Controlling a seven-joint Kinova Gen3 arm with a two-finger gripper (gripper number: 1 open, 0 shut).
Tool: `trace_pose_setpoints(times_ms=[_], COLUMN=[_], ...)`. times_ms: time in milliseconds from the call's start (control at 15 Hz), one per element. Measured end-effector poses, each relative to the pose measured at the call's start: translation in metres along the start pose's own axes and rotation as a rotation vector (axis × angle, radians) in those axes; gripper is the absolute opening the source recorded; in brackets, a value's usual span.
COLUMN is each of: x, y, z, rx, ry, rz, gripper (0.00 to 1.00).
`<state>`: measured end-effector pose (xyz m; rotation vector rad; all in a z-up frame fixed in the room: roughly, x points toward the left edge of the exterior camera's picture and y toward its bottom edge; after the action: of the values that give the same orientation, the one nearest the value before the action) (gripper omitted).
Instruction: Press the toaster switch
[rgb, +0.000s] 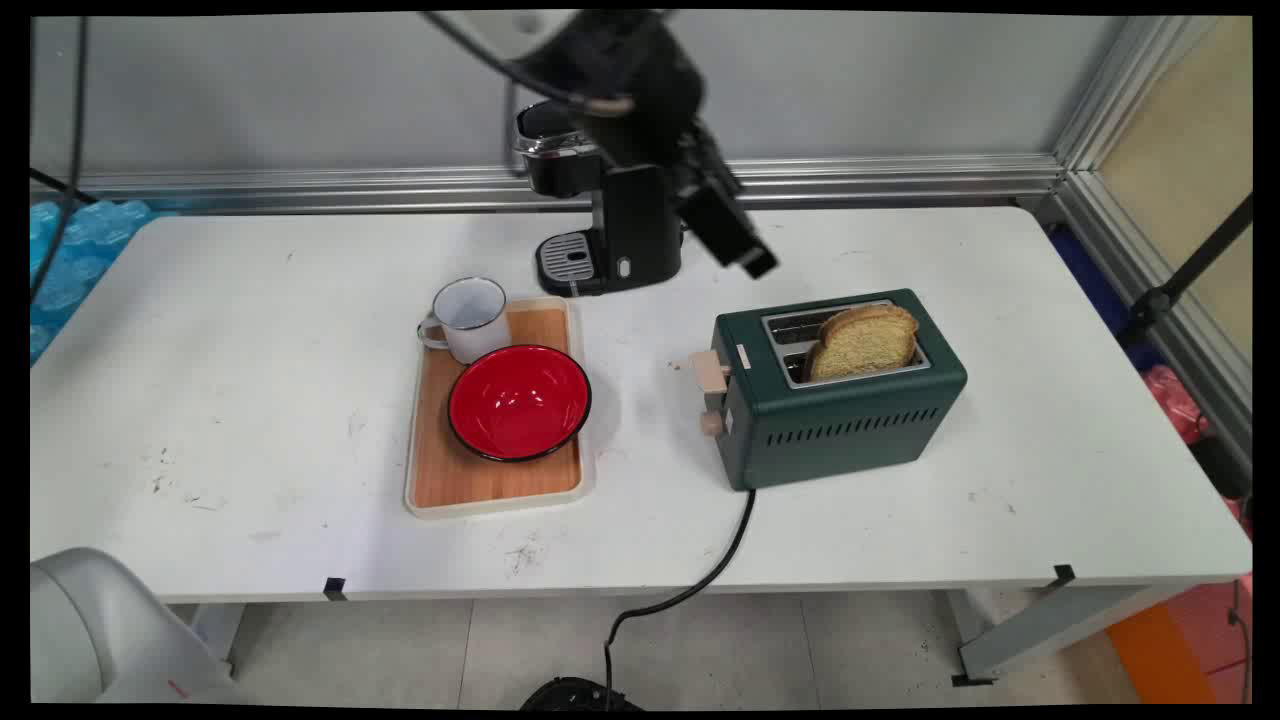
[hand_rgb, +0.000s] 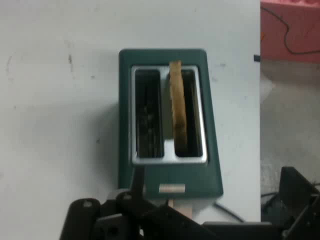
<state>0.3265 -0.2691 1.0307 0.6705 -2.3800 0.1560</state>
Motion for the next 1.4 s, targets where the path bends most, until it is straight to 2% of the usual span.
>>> trace_pose_setpoints(times_ms=[267, 533, 933, 1267, 1333, 1400], x=[-0.035, -0.052, -0.064, -0.062, -0.062, -0.061], y=[-0.001, 0.001, 0.006, 0.012, 0.013, 0.015], z=[-0.028, -0.032, -0.003, 0.037, 0.043, 0.051], rx=[0.025, 0.048, 0.104, 0.120, 0.120, 0.121], ry=[0.000, 0.003, -0.012, -0.024, -0.027, -0.031], rz=[-0.002, 0.010, 0.014, 0.007, 0.008, 0.010], gripper=[1.00, 1.00, 1.00, 1.00, 0.00, 0.00])
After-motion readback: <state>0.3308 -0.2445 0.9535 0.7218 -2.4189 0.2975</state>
